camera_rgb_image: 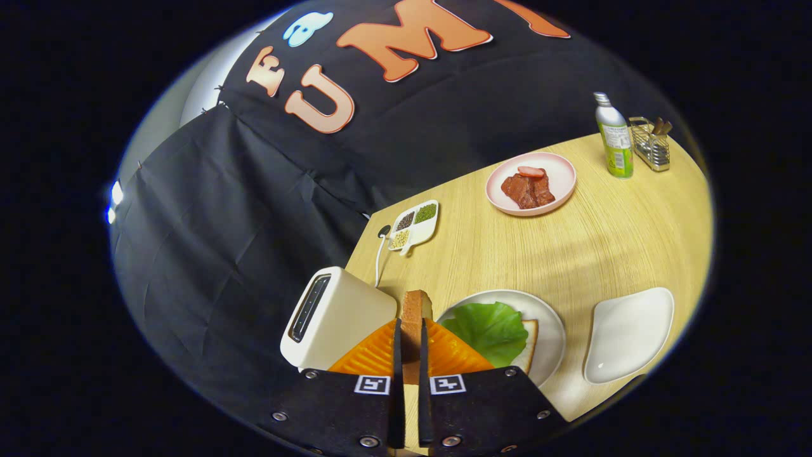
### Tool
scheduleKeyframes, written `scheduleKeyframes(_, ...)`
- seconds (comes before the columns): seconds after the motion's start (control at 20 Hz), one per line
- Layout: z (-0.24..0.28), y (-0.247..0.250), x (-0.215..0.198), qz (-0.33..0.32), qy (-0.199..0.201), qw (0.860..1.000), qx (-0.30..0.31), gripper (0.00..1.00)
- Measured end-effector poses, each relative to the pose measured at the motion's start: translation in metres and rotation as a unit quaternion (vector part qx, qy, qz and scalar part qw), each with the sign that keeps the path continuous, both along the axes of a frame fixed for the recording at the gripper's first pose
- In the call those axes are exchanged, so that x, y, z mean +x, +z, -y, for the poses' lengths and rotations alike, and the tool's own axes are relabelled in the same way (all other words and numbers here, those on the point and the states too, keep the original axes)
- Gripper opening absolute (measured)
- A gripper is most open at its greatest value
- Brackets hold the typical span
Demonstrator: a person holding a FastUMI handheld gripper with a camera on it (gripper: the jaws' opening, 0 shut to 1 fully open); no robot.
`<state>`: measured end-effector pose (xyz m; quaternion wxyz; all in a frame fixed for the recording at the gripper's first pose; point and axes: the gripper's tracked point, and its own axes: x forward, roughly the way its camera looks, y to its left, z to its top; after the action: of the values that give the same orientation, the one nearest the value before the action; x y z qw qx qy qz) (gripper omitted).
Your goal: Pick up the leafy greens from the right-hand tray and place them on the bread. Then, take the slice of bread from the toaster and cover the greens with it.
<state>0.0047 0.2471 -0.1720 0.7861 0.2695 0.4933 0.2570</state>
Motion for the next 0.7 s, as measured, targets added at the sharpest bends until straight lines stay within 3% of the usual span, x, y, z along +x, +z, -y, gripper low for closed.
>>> scheduleKeyframes(0.3, 0.005, -0.035, -0.009, -0.028, -0.006, 0.999, 0.033, 0.08)
scheduleKeyframes(0.7, 0.038, -0.08, -0.009, -0.028, -0.031, 0.999, -0.017, 0.12)
